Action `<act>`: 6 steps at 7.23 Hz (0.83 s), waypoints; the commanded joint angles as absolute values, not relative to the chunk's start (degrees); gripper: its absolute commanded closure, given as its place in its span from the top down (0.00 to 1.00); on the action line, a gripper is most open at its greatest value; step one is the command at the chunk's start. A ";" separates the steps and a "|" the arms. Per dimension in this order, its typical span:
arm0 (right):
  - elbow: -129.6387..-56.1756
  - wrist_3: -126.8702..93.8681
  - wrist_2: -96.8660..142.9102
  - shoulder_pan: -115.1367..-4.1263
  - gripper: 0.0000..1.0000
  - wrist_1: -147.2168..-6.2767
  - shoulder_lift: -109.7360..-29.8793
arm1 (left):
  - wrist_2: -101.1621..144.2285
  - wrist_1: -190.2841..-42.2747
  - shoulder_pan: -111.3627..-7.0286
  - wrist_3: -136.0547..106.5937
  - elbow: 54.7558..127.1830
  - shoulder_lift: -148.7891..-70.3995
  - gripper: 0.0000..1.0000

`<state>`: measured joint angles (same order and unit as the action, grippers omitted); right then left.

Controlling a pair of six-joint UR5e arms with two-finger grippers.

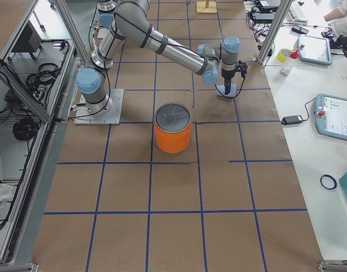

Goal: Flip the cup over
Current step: 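Lift the white cup with the right gripper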

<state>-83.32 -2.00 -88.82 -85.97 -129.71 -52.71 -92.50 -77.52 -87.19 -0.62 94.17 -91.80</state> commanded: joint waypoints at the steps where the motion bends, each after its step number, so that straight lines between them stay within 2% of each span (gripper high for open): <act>1: -83.32 -2.11 -88.68 -85.96 1.00 -131.92 -51.33 | -92.46 -77.52 -87.19 -0.62 94.13 -91.76 1.00; 6: -83.67 -2.55 -88.68 -85.96 1.00 -136.31 -50.27 | -92.37 -77.52 -87.27 -0.62 94.31 -91.76 1.00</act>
